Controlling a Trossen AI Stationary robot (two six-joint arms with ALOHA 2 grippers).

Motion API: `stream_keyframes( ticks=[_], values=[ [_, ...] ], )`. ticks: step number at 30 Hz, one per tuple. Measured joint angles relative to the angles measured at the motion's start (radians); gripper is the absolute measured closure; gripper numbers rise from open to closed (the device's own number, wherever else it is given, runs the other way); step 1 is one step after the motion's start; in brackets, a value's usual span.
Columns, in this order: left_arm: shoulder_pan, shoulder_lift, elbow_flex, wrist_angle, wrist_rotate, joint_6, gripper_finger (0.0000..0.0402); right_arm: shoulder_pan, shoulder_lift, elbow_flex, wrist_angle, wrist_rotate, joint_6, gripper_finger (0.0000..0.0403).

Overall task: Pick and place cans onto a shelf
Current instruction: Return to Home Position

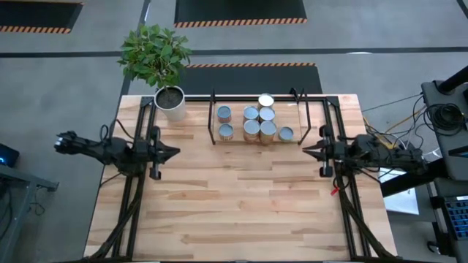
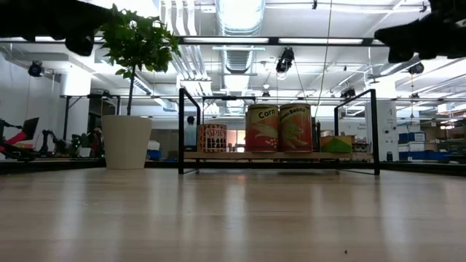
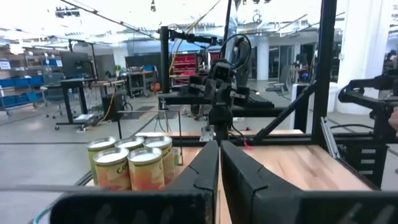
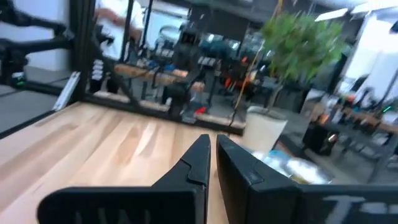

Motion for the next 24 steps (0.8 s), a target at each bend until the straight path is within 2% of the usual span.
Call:
stream_keyframes(
  ticks=[7, 12, 14, 19, 24],
  values=[
    [0.0, -0.072, -0.078, 0.027, -0.005, -0.021, 0.04, 0.0, -0.002, -0.042, 0.058, 0.009, -0.053, 0.0385],
    [0.0, -0.098, -0.16, 0.105, -0.006, -0.008, 0.04, 0.0, -0.009, -0.136, 0.23, 0.009, -0.074, 0.0385],
    [0.0, -0.108, -0.197, 0.147, -0.006, -0.008, 0.04, 0.0, 0.001, -0.136, 0.224, 0.0, -0.05, 0.0385],
    [0.0, -0.114, -0.198, 0.125, -0.006, -0.038, 0.04, 0.0, 0.013, -0.136, 0.217, -0.025, 0.009, 0.0385],
    [0.0, -0.109, -0.199, 0.087, -0.032, -0.034, 0.04, 0.0, 0.021, -0.136, 0.198, 0.1, -0.043, 0.0385]
  ],
)
